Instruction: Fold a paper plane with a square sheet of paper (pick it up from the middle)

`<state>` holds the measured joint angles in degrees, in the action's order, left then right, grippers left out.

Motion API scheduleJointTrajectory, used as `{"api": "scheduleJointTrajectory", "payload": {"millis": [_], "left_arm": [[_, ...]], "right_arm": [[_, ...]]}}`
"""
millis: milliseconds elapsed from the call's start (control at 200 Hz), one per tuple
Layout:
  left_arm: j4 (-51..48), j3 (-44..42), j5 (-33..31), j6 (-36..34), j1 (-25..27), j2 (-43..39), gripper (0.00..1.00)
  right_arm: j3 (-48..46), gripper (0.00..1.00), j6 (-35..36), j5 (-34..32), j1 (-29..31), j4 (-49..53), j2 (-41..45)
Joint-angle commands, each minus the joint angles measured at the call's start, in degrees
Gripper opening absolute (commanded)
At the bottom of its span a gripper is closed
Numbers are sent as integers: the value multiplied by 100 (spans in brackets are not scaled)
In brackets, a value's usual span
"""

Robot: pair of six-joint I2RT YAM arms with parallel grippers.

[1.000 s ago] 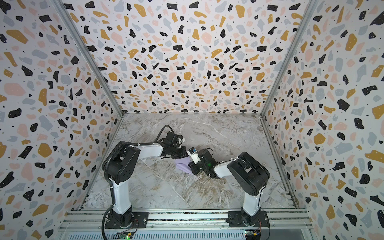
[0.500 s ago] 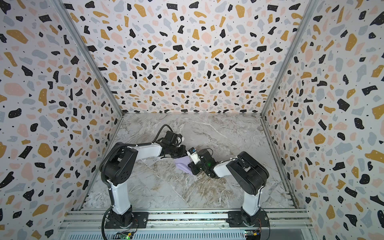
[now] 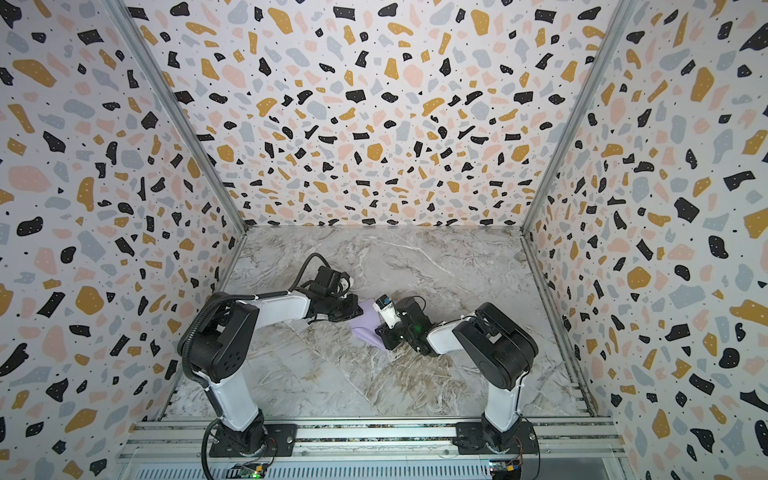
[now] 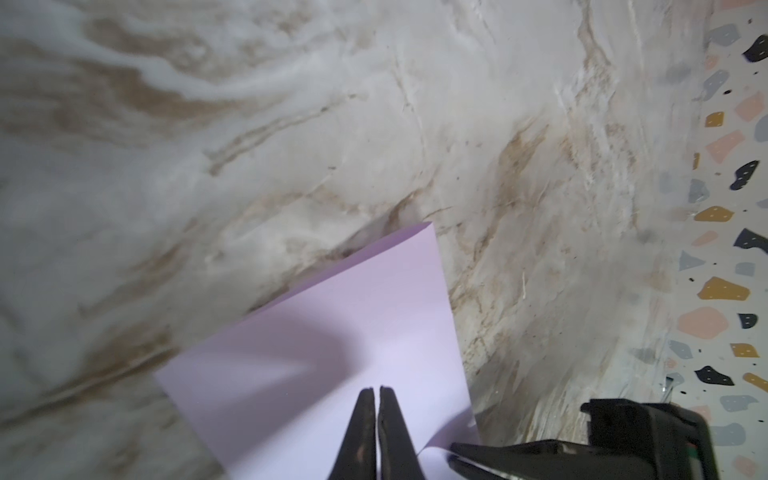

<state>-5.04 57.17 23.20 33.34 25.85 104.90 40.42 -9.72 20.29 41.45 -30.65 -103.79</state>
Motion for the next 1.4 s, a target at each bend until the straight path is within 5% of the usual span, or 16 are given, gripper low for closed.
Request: {"api": "scheduleJointTrajectory", "payload": {"millis": [0,1397], "left_arm": [[-177,-63,-201,-246,17,87,6],[-401,-49,-358,-465,79,208,1]], "right_arm": [[158,8,132,128,-32,103,2],[482,8,233,249,-84,489,-278]]}}
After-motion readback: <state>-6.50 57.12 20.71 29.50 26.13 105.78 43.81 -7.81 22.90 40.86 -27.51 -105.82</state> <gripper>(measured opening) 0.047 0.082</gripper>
